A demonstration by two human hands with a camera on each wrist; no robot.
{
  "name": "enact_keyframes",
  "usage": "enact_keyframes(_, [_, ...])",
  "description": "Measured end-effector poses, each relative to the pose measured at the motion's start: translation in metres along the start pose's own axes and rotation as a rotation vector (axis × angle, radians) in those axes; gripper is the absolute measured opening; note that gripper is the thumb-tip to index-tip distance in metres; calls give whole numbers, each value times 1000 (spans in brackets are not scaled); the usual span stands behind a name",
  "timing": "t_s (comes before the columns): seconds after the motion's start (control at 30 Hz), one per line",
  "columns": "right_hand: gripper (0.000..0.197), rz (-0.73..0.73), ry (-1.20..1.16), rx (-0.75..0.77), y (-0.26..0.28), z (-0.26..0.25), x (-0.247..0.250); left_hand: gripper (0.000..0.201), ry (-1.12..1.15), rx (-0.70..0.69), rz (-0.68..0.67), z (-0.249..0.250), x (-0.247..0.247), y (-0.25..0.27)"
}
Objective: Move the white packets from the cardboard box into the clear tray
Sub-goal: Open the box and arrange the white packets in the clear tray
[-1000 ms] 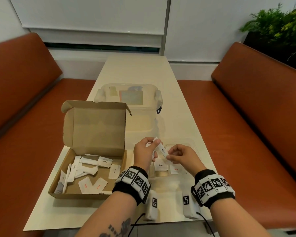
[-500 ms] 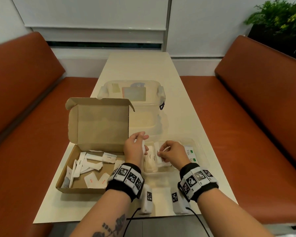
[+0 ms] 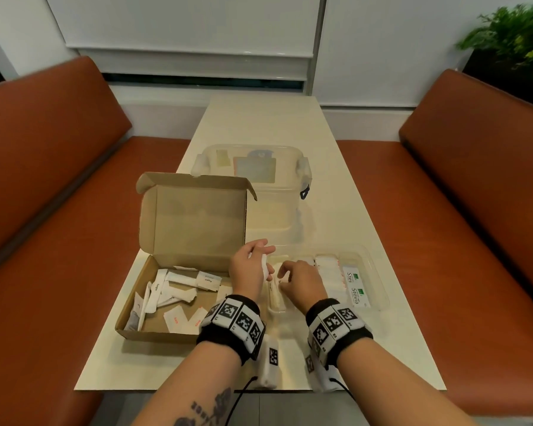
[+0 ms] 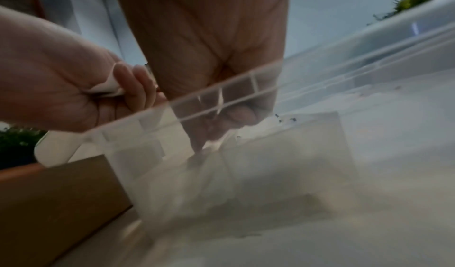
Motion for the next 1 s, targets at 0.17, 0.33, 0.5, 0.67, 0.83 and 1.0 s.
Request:
enact_keyframes(0.17, [26,14,179,62,1,-1,-1,16,-13,-2,-11,1,-1,-1])
enact_keyframes(0.33, [27,-9,214,56,4,2,-1,17,-6,-3,-30,-3,-5,0])
enact_keyframes(0.5, [20,104,-158,-9,6,3,21,20,94,45,-78,-11,-13,0])
enact_keyframes(0.67, [26,26,-563,-96,15,-2,29,24,74,40,-87,-15,-19,2])
enact_keyframes(0.83, [14,-8,-723,-134,17,3,32,21,207,72,-107,-12,-31,5])
enact_keyframes(1.0, [6,27,-705,-112,12,19,49,24,137,45,-92,-11,-31,8])
Point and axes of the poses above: each hand's wrist, its own y-axis away from the middle knuckle, its own x-axis out of the back of the hand, z = x × y, the point moved 6 cm from there along -y, towards the middle knuckle, and after that the axes turned 6 degrees about -x, right-handed, at the moved point
